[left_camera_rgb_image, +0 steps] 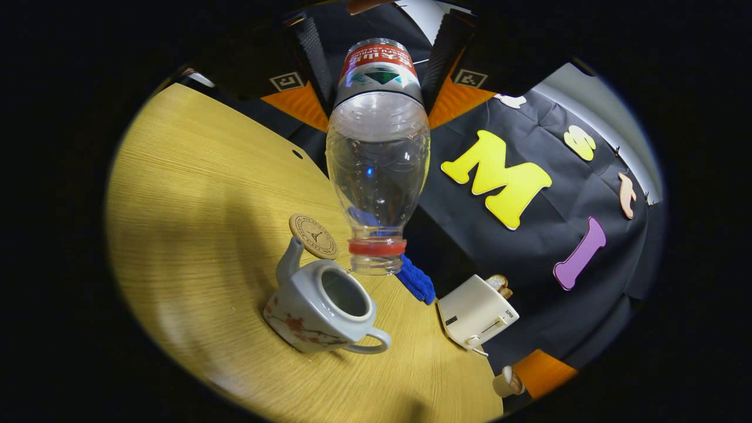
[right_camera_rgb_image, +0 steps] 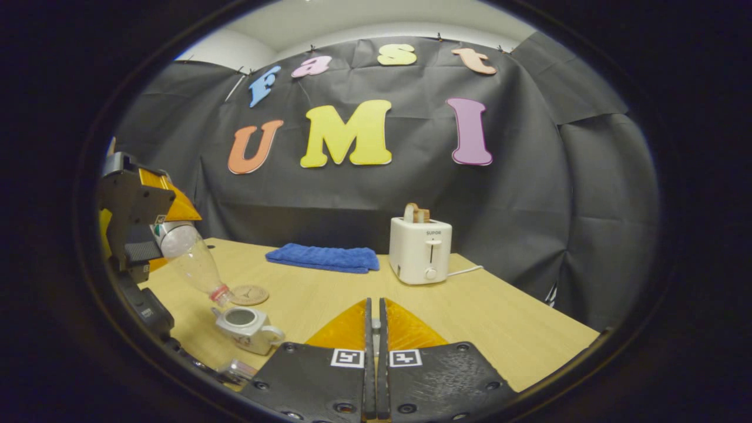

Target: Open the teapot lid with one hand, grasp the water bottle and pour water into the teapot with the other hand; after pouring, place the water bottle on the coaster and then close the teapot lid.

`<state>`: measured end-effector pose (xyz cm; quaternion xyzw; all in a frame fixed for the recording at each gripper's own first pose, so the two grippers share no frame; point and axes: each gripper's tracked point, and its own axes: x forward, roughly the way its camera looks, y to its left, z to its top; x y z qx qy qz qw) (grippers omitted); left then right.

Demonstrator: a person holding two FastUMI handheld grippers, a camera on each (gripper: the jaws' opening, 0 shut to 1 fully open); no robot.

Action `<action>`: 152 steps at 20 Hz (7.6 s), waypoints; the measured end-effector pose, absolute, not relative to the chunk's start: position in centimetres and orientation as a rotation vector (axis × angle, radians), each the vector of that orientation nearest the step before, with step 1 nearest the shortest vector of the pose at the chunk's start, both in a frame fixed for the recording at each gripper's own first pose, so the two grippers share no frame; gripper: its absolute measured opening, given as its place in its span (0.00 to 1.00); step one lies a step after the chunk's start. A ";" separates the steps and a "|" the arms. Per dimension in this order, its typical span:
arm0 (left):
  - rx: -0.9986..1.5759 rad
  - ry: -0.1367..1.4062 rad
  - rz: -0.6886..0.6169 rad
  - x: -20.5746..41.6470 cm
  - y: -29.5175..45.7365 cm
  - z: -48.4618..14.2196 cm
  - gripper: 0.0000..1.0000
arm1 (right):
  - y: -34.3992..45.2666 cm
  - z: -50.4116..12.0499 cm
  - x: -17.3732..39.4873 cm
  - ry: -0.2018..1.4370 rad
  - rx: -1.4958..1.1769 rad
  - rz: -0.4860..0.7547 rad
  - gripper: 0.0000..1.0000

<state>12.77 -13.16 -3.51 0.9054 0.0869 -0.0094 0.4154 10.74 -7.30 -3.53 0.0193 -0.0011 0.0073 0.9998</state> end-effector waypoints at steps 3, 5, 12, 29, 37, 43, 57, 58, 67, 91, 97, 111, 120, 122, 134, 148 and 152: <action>2.223 0.223 -0.032 12.8 -12.8 -3.7 0.77 | -7.8 -3.7 10.6 0.012 0.033 0.002 0.01; 2.128 0.204 -0.078 12.9 -12.7 -4.3 0.77 | -8.7 -3.1 10.2 0.004 0.040 -0.013 0.01; 1.576 0.118 -0.148 14.0 -12.9 -4.6 0.77 | -10.6 -2.3 9.3 0.000 0.112 -0.015 0.01; 0.305 0.013 -0.216 17.6 -16.0 -4.2 0.78 | -10.2 -3.8 10.2 0.036 0.113 -0.018 0.01; 0.106 0.012 -0.204 22.1 -16.1 -5.1 0.79 | -9.8 -4.6 10.8 0.053 0.106 -0.011 0.01; 0.031 0.044 -0.173 24.9 -15.9 -7.5 0.80 | -9.7 -5.6 11.5 0.075 0.101 -0.010 0.01; 0.008 0.129 -0.220 24.8 -16.5 -10.8 0.82 | -9.4 -6.9 12.7 0.111 0.098 -0.009 0.01; 0.016 0.130 -0.231 24.5 -16.6 -11.0 0.82 | -9.4 -6.9 12.8 0.113 0.098 -0.008 0.01; 0.051 0.105 -0.260 22.6 -16.8 -11.1 0.85 | -8.5 -6.7 12.7 0.105 0.067 -0.002 0.01; 0.034 0.029 -0.177 16.7 -13.0 -10.2 0.99 | -7.1 -5.6 12.1 0.072 0.062 0.029 0.01; 0.053 0.020 -0.133 12.0 -9.5 -10.2 0.98 | -4.6 -5.2 11.3 0.061 0.001 0.079 0.02; 0.034 -0.034 -0.063 1.1 -2.3 -1.7 0.98 | 7.0 -3.0 11.4 0.093 0.038 0.339 0.02; -0.022 -0.033 -0.045 -0.1 1.8 0.4 0.97 | 9.6 -4.7 13.4 0.127 0.046 0.284 0.04; -0.043 -0.028 -0.062 -0.2 1.7 0.2 0.98 | 9.9 -4.9 13.4 0.136 0.044 0.281 0.04; -0.014 -0.009 -0.081 0.0 0.6 0.6 0.98 | 7.8 -3.0 10.9 0.087 0.043 0.262 0.25; -0.039 0.037 -0.091 -2.0 -1.5 1.0 0.98 | -1.9 6.3 -2.2 -0.079 0.039 0.091 0.96; -0.058 0.008 -0.103 -2.4 -2.4 1.6 0.98 | -3.6 6.0 -4.5 -0.070 0.030 0.058 0.96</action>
